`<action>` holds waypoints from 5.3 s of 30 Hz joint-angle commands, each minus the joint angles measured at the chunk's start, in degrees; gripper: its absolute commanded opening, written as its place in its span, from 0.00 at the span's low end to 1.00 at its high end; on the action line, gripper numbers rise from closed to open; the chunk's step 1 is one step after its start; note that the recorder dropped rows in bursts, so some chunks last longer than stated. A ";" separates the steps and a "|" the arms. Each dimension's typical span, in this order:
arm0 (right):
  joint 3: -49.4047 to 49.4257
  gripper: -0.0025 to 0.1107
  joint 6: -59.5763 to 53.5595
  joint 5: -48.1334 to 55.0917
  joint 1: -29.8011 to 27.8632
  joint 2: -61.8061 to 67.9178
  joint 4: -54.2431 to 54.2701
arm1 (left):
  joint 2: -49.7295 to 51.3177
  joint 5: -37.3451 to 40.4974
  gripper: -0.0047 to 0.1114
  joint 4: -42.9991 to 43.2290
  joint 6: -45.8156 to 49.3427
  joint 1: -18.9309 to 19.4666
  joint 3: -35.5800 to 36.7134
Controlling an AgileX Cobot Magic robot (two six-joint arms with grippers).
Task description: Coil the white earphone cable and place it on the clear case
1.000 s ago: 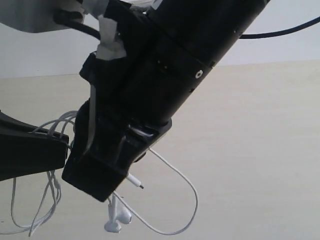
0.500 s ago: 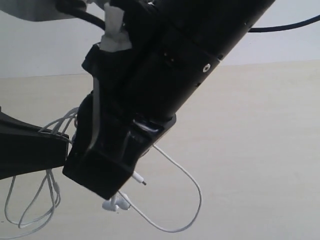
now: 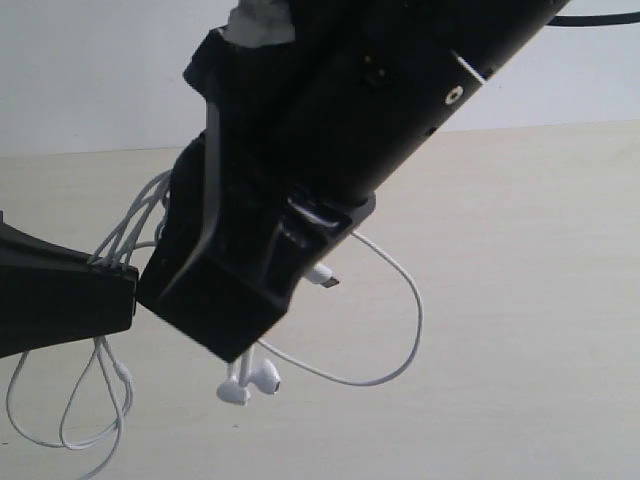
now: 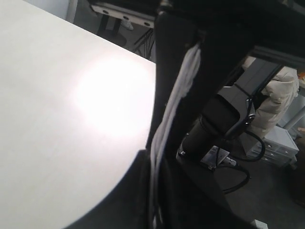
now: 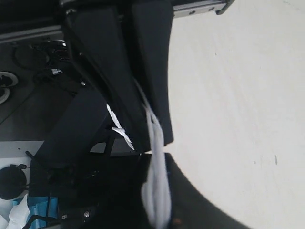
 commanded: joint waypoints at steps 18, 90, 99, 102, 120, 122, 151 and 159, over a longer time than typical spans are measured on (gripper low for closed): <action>-0.53 0.02 1.56 -5.80 0.22 -0.74 2.26 | -0.04 0.14 0.10 0.12 0.06 -0.09 0.15; -28.01 0.02 26.95 3.08 -0.28 31.65 -48.53 | -10.41 5.32 0.58 0.12 -2.74 13.70 0.02; -27.98 0.02 28.11 3.08 -2.05 38.76 -55.34 | -10.41 8.31 0.58 0.12 -2.74 13.70 0.02; -28.70 0.02 30.01 2.11 -3.51 40.62 -55.22 | -10.41 9.85 0.58 0.12 -2.74 13.70 0.02; -38.12 0.02 37.41 -19.11 -5.98 45.41 -31.77 | -10.41 11.58 0.57 0.12 -2.74 13.70 0.64; -38.12 0.02 37.30 -22.03 -6.95 45.65 -25.25 | -10.41 11.69 0.57 0.12 -2.61 13.70 0.64; -26.67 0.02 37.86 -31.46 -12.51 46.27 -0.86 | -10.41 12.97 0.57 0.12 -2.49 13.70 0.64; -26.67 0.02 48.46 -29.77 -12.51 46.27 -9.75 | -10.41 13.22 0.57 0.12 -2.49 13.70 0.64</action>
